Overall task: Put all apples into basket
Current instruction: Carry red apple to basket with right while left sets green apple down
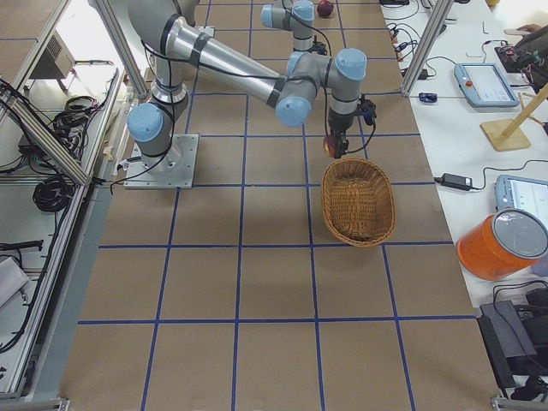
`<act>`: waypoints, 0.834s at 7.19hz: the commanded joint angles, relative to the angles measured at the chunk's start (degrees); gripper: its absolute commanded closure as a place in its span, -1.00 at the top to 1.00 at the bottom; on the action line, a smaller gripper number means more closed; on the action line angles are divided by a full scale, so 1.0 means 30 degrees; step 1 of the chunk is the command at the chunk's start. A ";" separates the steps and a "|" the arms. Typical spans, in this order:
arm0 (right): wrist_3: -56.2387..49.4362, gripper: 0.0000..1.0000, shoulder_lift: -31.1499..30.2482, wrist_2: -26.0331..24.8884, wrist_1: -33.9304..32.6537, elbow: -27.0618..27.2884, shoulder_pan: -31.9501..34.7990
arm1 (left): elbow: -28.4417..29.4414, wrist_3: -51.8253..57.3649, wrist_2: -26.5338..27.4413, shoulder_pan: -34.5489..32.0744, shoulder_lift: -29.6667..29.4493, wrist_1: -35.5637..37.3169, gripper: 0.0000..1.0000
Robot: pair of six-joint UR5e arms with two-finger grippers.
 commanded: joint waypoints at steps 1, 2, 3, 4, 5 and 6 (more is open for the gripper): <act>-0.3440 -1.00 0.2065 0.0079 -0.3931 -0.0048 -0.1748 | 0.0072 0.0527 0.0094 0.0260 0.0757 -0.0415 1.00; -0.4155 -1.00 0.2768 0.0080 -0.5510 -0.0048 -0.2161 | 0.0245 0.1371 0.0037 0.1336 0.1429 -0.1115 1.00; -0.4162 -1.00 0.3471 0.0022 -0.6773 -0.0048 -0.2252 | 0.0275 0.4773 0.0065 0.3058 0.2654 -0.3327 1.00; -0.4017 -1.00 0.3855 -0.0007 -0.6959 -0.0048 -0.2282 | 0.0276 0.8374 0.0094 0.5222 0.3914 -0.5205 1.00; -0.4132 -0.85 0.3830 -0.0008 -0.7425 -0.0193 -0.2311 | 0.0334 1.2326 0.0095 0.7883 0.4419 -0.5659 1.00; -0.4075 0.87 0.4003 0.0166 -0.7488 -0.0600 -0.2398 | 0.0334 1.5962 0.0037 1.0926 0.4105 -0.5779 1.00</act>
